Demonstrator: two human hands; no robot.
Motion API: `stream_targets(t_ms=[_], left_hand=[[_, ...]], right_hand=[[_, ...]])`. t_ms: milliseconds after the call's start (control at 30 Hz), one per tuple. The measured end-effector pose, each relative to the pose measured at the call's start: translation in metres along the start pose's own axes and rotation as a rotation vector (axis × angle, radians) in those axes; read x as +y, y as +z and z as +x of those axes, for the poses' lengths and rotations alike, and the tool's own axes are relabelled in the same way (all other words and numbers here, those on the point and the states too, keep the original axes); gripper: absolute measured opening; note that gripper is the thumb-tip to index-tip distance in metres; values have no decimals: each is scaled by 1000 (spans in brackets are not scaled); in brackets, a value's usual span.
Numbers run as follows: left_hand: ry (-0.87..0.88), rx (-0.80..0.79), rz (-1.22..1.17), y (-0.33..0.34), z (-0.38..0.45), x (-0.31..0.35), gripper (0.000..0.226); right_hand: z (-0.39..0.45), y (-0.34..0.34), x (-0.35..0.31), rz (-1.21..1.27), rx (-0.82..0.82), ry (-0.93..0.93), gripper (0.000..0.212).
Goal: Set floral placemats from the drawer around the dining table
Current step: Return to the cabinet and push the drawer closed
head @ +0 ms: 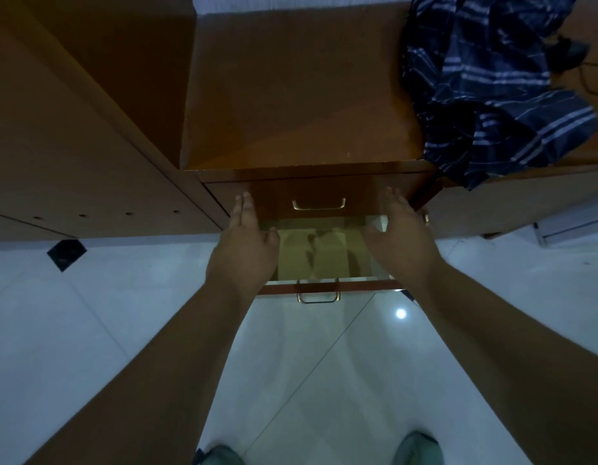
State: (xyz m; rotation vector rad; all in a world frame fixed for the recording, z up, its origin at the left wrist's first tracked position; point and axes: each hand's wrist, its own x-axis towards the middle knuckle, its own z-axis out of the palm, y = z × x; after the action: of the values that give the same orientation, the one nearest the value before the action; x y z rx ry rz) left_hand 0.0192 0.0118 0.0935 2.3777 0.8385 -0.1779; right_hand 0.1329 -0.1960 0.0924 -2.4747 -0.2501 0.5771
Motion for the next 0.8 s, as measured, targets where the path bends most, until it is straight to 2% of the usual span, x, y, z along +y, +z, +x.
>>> stream_targets(t_ms=[67,133,167,200,300,400,500,633,733,800], left_hand=[[-128,-6,-385,7,-16,0,62],[-373,8,-932,19,-33,-4,41],[-510,18,-1159,26,-41,-9,32],[-612,22,-1343,36,-49,-16,32],[-796,34,-1671,65,-68,-43,49],[-920,55,-1821,88,-77,-64,55],[-970,29,-1900,98,-82,-71,68],[-974,5,-1941,103,-77,-78,81],[-951,-26,-1949,103,-68,-80,86],[-933,-44,-1947,103,-62,-80,84]], right_hand=[[-12,5,4,328,16,167,34],[-25,12,13,711,53,366,13],[-30,16,19,849,48,448,16],[-38,21,25,912,10,513,23],[-56,40,45,1029,-17,687,26],[-61,60,63,1083,-33,838,27],[-61,75,74,1164,-4,931,37],[-58,86,81,1495,14,964,81],[-53,92,90,1726,-1,933,81],[-50,93,91,1769,-7,887,68]])
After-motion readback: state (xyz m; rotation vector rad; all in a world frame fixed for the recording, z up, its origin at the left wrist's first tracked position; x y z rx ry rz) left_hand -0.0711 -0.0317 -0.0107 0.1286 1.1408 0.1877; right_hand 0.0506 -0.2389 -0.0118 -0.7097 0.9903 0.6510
